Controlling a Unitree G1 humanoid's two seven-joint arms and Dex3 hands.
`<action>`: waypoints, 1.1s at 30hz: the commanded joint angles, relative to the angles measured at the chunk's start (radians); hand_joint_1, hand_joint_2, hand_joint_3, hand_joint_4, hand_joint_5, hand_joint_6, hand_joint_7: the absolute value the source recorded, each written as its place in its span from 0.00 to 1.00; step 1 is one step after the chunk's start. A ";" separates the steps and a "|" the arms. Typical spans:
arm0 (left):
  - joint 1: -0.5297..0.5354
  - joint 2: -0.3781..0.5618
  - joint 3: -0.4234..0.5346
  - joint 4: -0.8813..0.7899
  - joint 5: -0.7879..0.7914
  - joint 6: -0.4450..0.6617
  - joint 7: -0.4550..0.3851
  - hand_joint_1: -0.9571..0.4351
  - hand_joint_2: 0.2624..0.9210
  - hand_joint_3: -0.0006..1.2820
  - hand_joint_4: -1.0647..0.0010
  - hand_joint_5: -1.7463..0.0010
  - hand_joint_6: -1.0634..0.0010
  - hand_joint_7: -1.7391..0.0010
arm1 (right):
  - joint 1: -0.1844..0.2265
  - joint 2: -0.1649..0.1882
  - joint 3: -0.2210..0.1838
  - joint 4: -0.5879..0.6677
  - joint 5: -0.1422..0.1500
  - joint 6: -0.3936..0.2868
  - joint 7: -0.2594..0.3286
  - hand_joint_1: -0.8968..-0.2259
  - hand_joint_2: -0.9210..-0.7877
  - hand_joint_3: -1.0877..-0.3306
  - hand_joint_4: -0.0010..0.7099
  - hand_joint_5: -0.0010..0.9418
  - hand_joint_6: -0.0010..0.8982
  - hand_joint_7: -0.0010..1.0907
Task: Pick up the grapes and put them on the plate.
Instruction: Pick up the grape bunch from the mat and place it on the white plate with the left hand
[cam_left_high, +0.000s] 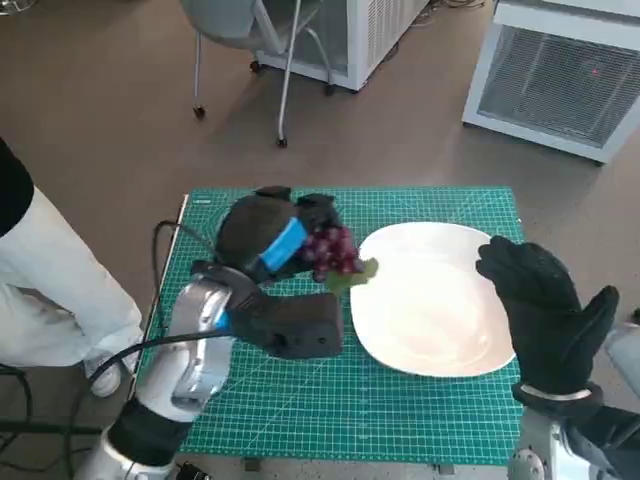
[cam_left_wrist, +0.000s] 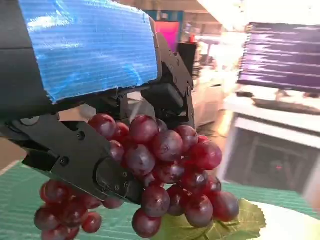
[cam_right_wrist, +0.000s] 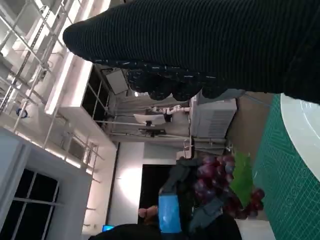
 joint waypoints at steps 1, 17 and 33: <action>-0.078 -0.048 -0.030 0.012 0.015 -0.015 -0.004 0.69 0.96 0.04 0.28 0.32 0.33 0.44 | 0.016 0.000 -0.004 0.001 0.000 0.008 -0.002 0.76 0.00 0.75 0.67 0.46 0.29 0.77; -0.237 -0.188 -0.129 0.208 0.053 -0.091 0.048 0.69 1.00 0.15 0.49 0.15 0.48 0.38 | 0.039 0.000 -0.023 -0.016 0.008 0.005 -0.008 0.75 0.00 0.77 0.73 0.39 0.34 0.71; -0.341 -0.298 -0.154 0.439 0.010 -0.178 0.064 0.69 1.00 0.12 0.37 0.29 0.55 0.28 | 0.062 0.012 -0.043 -0.023 -0.004 -0.040 -0.029 0.75 0.00 0.80 0.81 0.31 0.40 0.66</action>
